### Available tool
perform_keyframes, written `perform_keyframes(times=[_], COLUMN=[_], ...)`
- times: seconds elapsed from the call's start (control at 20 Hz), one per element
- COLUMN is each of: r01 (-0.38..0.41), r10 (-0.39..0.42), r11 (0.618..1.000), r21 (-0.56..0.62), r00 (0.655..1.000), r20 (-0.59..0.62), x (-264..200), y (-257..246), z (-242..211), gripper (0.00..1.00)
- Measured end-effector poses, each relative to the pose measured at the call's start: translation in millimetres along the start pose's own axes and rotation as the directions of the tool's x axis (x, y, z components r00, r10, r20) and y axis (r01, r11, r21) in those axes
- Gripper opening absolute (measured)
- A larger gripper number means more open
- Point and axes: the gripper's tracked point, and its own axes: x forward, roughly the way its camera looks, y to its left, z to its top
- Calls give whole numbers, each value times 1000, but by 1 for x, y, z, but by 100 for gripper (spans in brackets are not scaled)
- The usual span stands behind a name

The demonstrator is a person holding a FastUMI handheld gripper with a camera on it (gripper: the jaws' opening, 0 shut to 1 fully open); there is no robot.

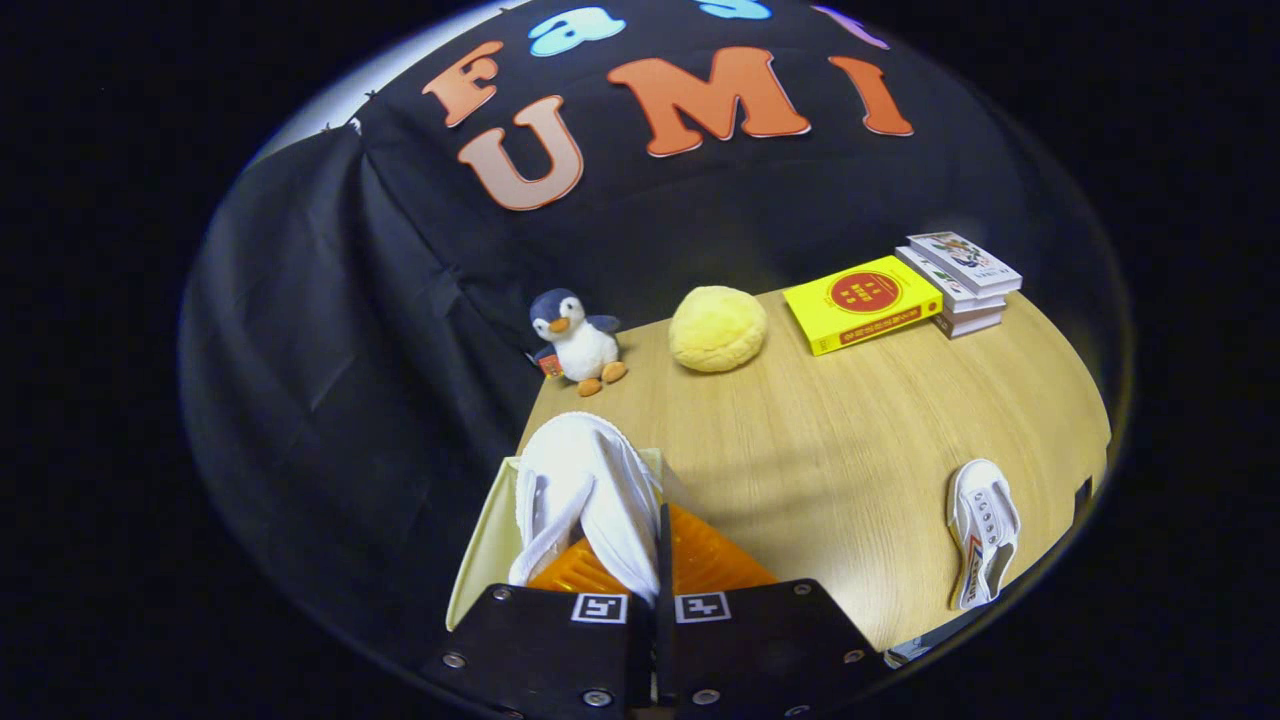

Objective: Open the storage box then place both shoes into the box .Put the left shoe in first, then the right shoe, with the right side of both shoes facing outward in a uniform manner.

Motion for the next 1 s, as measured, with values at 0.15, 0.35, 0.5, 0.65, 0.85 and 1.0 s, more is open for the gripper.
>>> perform_keyframes(times=[0.15,0.35,0.5,0.65,0.85,1.0], r01=[-32,6,66,124,225,241], r10=[32,-4,-55,-104,-173,-161], r11=[999,1000,997,990,965,956], r21=[0,13,46,67,135,165], r00=[998,991,978,963,931,906], r20=[-54,-137,-200,-249,-321,-391], x=[18,45,65,83,106,117], y=[36,59,61,56,47,56], z=[-12,-37,-61,-82,-109,-129], gripper=[3,3,3,3,3,5])
